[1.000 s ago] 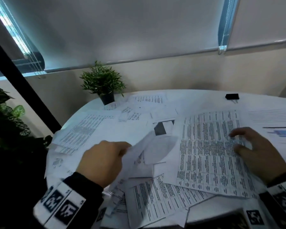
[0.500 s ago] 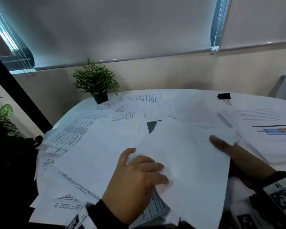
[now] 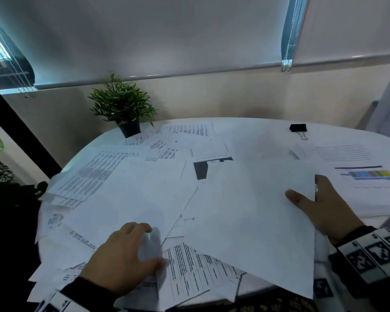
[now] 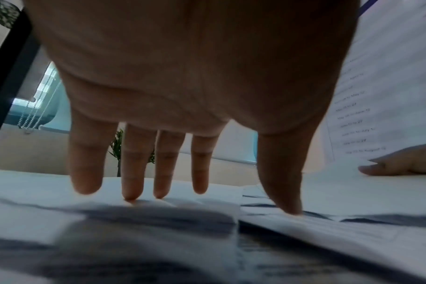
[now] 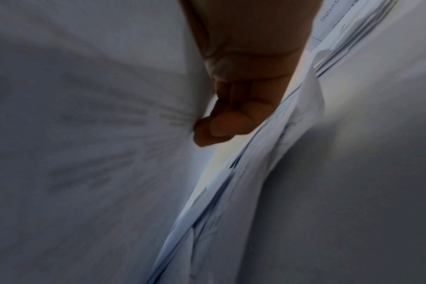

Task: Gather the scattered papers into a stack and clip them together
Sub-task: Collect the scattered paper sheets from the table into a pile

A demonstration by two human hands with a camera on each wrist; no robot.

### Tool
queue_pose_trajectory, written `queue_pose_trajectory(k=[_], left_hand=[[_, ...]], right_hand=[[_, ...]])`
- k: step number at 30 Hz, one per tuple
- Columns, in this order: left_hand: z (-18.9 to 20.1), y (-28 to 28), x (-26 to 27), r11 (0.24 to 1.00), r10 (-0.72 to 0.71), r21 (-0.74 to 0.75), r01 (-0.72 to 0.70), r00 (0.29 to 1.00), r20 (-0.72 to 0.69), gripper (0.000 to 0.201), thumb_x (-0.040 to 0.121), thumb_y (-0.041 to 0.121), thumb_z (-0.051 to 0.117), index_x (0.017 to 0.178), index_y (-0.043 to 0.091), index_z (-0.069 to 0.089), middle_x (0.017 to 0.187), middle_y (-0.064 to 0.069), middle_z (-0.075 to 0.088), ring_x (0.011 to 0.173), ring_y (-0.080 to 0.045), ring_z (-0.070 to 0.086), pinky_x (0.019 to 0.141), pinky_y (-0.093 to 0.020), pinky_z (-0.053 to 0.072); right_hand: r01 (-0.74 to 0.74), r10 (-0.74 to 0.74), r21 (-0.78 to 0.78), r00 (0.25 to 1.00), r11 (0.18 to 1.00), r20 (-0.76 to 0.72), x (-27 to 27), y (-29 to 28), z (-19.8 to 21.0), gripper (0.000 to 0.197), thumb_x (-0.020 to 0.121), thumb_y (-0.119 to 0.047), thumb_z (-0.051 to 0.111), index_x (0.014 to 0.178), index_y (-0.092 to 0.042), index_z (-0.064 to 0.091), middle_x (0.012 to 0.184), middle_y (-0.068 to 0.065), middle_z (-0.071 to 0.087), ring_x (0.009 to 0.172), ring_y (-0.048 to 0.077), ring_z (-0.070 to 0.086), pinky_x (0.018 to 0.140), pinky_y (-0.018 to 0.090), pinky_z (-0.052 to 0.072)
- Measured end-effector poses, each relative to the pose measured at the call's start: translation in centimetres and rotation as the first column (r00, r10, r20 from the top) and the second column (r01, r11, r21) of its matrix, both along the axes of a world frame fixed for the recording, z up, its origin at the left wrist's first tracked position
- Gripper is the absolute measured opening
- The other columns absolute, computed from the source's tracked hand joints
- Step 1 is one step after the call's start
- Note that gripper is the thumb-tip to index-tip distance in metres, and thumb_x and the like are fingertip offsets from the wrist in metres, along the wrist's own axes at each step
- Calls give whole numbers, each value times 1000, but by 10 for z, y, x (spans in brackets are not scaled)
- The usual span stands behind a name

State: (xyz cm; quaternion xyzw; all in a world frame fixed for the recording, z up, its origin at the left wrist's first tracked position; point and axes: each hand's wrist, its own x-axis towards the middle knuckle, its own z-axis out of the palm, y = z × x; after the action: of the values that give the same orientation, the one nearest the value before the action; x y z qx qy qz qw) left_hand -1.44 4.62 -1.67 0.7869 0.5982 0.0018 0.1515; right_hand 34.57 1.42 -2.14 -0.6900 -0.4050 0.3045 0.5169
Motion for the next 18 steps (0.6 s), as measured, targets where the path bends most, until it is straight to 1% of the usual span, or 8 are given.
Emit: queue_pose_trajectory(k=[2,6,9,12,13,15,16,18], left_hand=[[-2,-1,7,1000,-9,23,9,1000,18,107,39,95,31,127,36,46,128,15,50,114,-8,52,96,-26,42],[9,-2,37,1000,1,19,-7,955,297,78,72,73,56,138,39,34,128,16,48,114,-4,49,91,-23,41],[19,6,57,996,85,-51,-68,791,606,89,61,79,61,137,45,29,121,24,48,108,-1,54,88,-25,46],[23,12,71,996,78,-28,-85,656,751,33,72,50,75,90,28,58,79,18,63,68,-2,59,64,-17,46],[24,14,72,996,61,-8,-85,635,770,28,77,36,76,73,20,53,64,10,60,56,-6,54,57,-20,44],[26,17,65,990,93,-17,-138,574,814,32,78,23,75,64,15,47,58,0,56,47,-14,52,51,-25,45],[31,20,57,978,125,-11,-209,540,832,27,75,23,70,65,15,47,59,-1,57,46,-16,54,49,-26,47],[44,24,39,918,149,70,-391,501,853,17,76,20,62,69,14,47,65,-3,62,46,-12,57,55,-33,51]], right_hand=[[-36,36,-1,997,999,64,1,-2,-2,29,88,-15,62,115,-17,53,93,-13,60,84,2,56,80,25,47],[-19,13,69,997,997,73,-5,-3,8,8,90,-16,59,98,-17,60,78,-21,60,71,-8,53,60,5,36],[-51,52,125,999,991,-5,-13,-5,20,10,88,-17,59,83,-24,64,61,-26,67,60,-11,62,55,7,44],[-112,120,167,992,980,-41,-20,-9,29,11,82,-31,64,81,-20,67,64,-20,70,56,-12,61,49,3,44],[-131,140,181,989,975,-41,-19,-9,30,30,73,-51,68,78,-22,69,67,-17,71,57,-12,61,50,2,44],[-87,80,178,996,980,50,-14,-11,32,57,45,-84,63,71,-34,72,69,-24,70,67,-16,61,59,-2,43],[-31,13,198,996,980,90,-10,-12,34,49,45,-84,64,69,-42,72,71,-25,70,74,-15,61,64,-4,42],[31,-81,216,970,976,231,-1,-14,45,9,71,-50,74,72,-54,65,83,-18,68,87,-2,59,72,4,41]])
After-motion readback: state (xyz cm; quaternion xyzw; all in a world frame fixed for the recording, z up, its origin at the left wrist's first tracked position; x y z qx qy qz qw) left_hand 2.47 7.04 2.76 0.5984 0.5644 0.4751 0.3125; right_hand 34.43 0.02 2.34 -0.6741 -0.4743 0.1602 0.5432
